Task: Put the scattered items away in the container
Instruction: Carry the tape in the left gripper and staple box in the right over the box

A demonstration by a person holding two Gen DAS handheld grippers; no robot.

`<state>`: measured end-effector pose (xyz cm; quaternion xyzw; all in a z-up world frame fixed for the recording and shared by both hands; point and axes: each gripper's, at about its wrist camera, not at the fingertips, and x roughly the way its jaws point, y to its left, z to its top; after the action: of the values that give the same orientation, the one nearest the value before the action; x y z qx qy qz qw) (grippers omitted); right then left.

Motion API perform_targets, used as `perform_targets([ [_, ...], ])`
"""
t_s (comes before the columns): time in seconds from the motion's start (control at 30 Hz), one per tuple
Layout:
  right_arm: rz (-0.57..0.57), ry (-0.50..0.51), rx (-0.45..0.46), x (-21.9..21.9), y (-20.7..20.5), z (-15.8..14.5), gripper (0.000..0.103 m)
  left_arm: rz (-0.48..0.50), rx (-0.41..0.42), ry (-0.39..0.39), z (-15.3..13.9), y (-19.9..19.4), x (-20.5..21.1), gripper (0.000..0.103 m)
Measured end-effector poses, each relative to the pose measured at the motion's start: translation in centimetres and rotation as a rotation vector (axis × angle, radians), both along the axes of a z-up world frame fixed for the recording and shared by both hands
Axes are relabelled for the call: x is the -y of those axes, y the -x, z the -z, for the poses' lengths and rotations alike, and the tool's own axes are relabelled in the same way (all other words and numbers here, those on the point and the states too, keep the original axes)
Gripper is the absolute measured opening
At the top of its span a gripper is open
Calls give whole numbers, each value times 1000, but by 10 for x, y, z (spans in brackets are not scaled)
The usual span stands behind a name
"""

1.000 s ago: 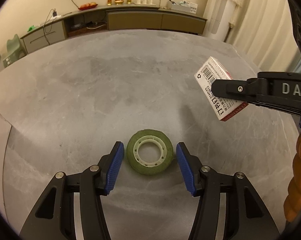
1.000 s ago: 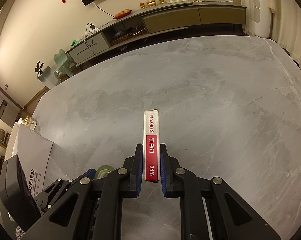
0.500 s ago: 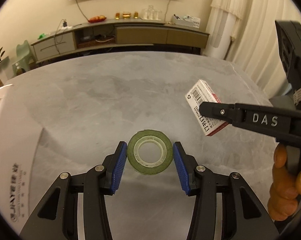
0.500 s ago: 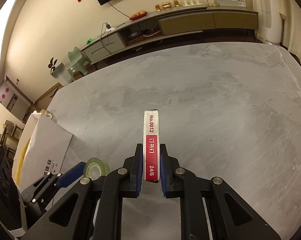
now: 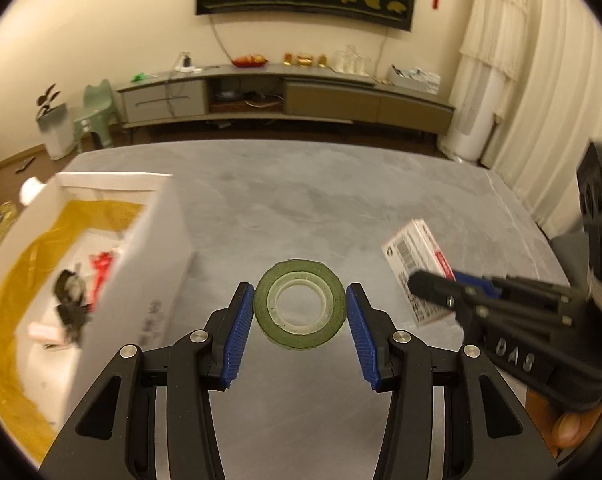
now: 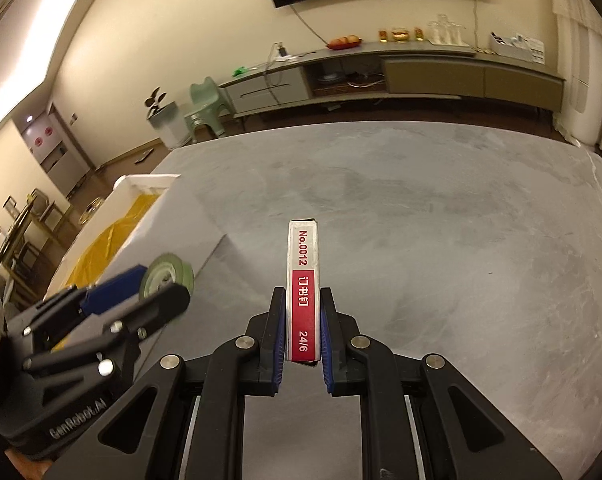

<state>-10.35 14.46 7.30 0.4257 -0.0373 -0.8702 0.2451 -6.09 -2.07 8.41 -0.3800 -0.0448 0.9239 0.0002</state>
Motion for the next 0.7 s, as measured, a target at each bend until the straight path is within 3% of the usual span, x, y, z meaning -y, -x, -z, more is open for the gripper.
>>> perform_targets([
  [0.7, -224, -58, -152, 130, -88, -69, 16, -174, -116, -56, -51, -88, 113, 50],
])
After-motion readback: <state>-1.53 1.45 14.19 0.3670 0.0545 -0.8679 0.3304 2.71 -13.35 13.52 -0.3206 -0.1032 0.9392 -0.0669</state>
